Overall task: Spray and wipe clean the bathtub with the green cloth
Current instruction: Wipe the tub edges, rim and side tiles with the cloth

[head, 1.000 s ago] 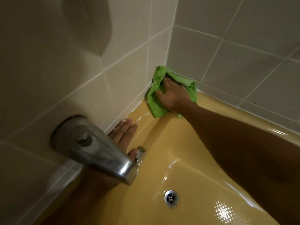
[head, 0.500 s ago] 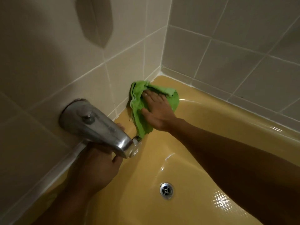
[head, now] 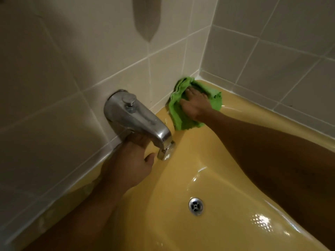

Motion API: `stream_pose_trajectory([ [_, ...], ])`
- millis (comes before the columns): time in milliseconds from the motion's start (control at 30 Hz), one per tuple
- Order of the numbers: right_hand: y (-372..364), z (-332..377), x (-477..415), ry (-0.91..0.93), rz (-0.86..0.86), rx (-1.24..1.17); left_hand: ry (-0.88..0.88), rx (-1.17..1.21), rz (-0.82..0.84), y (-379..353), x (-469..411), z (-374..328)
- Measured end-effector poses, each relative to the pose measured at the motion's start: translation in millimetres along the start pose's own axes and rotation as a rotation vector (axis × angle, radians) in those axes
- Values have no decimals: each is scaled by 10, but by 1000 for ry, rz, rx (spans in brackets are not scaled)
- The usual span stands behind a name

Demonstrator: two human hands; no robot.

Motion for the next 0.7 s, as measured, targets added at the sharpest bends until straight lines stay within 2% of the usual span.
stream_pose_trajectory([
  [133, -131, 252, 367, 103, 28, -75, -9, 52, 9, -13, 158, 92],
  [267, -433, 645, 878, 295, 40, -117, 26, 141, 18, -2, 320, 174],
  [400, -555, 755, 992, 407, 79, -185, 117, 193, 21, 30, 407, 222],
  [500, -456, 632, 815, 382, 111, -106, 141, 199, 29, 38, 419, 210],
  [600, -360, 514, 677, 257, 13, 14, 136, 219, 22, 50, 429, 208],
  [700, -351, 542, 658, 159, -20, 4, 123, 194, 20, 78, 541, 203],
])
Point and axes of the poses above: each hand's wrist, its own x-axis away from the middle knuckle, its own y-axis out of the back of the hand, z = x × y, the point moved 8 cm from there along -x, towards the middle knuckle, and after that the axes turned 5 degrees about z, right-handed, at the moved point
